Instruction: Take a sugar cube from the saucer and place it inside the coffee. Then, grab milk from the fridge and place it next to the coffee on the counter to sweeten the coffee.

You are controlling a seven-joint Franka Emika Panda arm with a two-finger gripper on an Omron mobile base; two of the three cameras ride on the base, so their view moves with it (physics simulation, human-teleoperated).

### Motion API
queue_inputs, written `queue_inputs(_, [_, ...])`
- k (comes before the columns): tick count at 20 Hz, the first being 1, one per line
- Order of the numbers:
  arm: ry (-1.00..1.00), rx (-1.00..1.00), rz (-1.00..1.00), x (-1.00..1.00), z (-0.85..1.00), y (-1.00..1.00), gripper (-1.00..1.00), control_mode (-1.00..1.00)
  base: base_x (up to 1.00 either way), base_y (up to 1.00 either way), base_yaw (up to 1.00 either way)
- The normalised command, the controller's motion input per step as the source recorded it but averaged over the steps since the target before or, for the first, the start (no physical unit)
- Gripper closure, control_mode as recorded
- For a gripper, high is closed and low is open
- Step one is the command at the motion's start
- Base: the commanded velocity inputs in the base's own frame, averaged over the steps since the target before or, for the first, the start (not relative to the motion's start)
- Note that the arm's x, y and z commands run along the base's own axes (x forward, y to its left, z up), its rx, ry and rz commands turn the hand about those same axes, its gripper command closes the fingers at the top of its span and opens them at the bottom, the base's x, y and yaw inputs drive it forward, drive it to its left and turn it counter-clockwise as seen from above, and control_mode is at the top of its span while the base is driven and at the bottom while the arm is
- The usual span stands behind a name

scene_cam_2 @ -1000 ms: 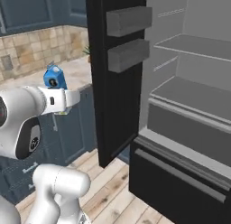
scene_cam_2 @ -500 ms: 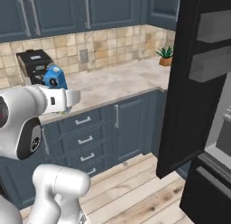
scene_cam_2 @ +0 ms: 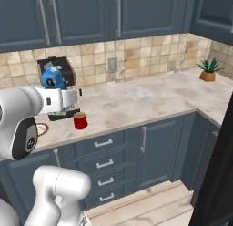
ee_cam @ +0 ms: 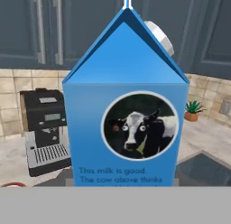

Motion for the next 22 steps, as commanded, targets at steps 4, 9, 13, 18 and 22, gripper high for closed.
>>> queue_inputs(4, [0.00, 0.00, 0.00, 0.00, 0.00, 0.00, 1.00, 1.00, 0.68, -0.21, 0.49])
queue_inputs(9, [0.00, 0.00, 0.00, 0.00, 0.00, 0.00, 1.00, 1.00, 0.04, -0.18, 0.62])
queue_inputs(13, [0.00, 0.00, 0.00, 0.00, 0.00, 0.00, 1.00, 1.00, 0.24, -0.29, 0.68])
queue_inputs(18, [0.00, 0.00, 0.00, 0.00, 0.00, 0.00, 1.00, 1.00, 0.33, -0.76, 0.49])
queue_inputs(22, [-0.03, 0.11, 0.18, 0.31, -0.05, -0.75, 1.00, -1.00, 0.11, -0.23, 0.08])
